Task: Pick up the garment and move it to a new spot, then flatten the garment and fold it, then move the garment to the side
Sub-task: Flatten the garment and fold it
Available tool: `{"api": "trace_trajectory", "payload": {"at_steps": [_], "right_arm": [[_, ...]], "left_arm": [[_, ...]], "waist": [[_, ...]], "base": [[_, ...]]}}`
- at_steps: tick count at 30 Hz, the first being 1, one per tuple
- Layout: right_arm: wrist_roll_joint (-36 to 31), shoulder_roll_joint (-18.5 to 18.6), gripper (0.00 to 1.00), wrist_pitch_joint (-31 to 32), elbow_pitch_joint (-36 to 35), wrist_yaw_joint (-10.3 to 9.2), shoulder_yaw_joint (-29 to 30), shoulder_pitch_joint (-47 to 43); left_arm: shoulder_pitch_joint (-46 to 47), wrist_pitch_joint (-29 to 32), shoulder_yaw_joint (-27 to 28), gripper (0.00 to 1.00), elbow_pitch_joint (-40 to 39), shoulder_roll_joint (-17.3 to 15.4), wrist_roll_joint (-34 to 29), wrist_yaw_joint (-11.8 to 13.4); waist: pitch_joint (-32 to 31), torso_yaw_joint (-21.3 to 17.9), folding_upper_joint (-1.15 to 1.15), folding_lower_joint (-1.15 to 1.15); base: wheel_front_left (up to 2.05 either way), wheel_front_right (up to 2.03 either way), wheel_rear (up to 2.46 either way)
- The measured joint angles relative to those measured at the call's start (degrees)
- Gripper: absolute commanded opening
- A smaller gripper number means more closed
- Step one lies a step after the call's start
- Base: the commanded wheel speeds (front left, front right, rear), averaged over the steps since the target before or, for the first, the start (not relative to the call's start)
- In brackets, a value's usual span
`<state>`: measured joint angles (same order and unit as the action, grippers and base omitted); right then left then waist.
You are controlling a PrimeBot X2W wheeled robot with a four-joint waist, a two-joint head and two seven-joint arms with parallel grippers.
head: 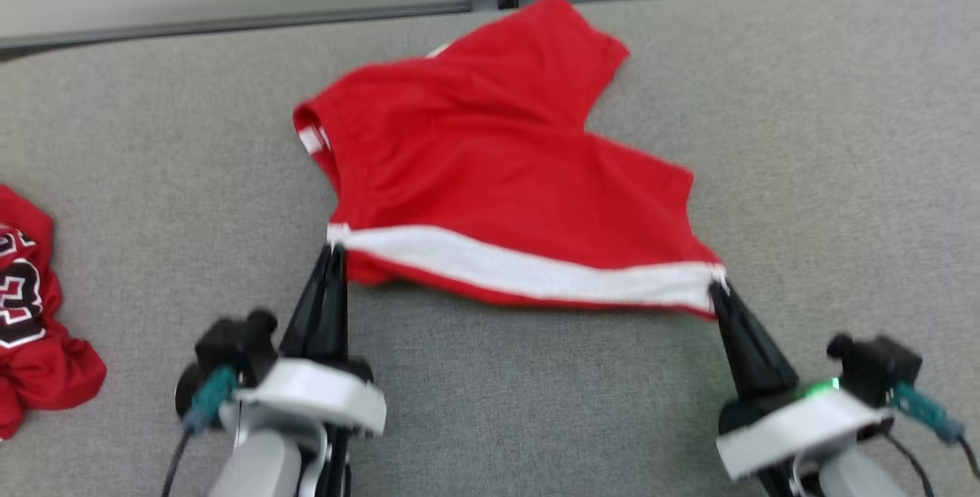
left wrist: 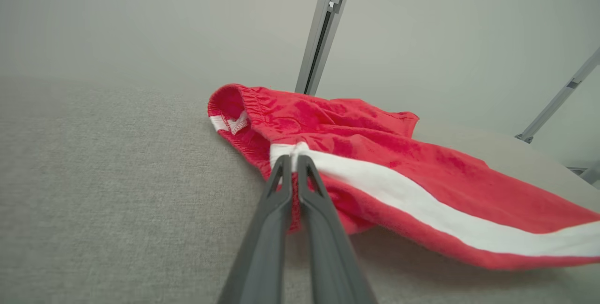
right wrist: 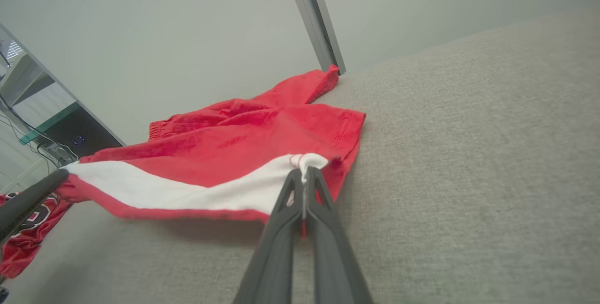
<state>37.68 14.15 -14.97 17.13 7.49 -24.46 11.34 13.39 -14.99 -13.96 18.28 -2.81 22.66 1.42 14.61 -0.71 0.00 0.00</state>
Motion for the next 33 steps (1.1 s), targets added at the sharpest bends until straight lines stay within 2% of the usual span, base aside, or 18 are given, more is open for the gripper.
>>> {"api": "trace_trajectory", "payload": {"at_steps": [6,12,18,25,29,33], "right_arm": [[-3.4,-0.4,0.0,2.9,-7.6,0.0,3.6,-12.0],[-7.7,-2.6,0.0,9.2,-16.6,0.0,8.9,-22.9],[-10.7,-4.8,0.0,14.5,-23.5,0.0,12.4,-27.7],[-12.1,-3.7,0.0,16.8,-25.0,0.0,13.5,-24.0],[-11.8,-0.9,0.0,16.6,-22.7,0.0,13.9,-16.9],[-11.0,3.0,0.0,16.4,-18.1,0.01,12.0,-6.8]], "left_arm": [[-11.5,0.7,-0.1,0.0,-8.3,-1.5,-1.5,1.7],[-20.5,5.6,-0.5,0.0,-18.3,-3.0,-1.5,4.6],[-24.2,9.4,-0.8,0.0,-24.9,-3.7,-1.1,6.2],[-22.0,12.0,-0.9,0.0,-25.0,-4.5,-0.4,5.7],[-17.2,13.0,-0.9,0.0,-21.7,-4.2,0.9,4.4],[-11.0,13.1,-1.0,0.0,-18.0,-3.2,2.3,3.7]], "waist": [[-4.4,-0.2,0.0,0.0],[-7.8,-0.3,0.0,0.0],[-9.8,-0.1,0.0,0.0],[-9.3,1.5,0.0,0.0],[-7.5,2.7,0.0,0.0],[-4.4,3.8,0.0,0.0]], "base": [[0.0,0.0,0.0],[0.0,0.0,0.0],[0.0,0.0,0.0],[0.0,0.0,0.0],[0.0,0.0,0.0],[0.0,0.0,0.0]]}}
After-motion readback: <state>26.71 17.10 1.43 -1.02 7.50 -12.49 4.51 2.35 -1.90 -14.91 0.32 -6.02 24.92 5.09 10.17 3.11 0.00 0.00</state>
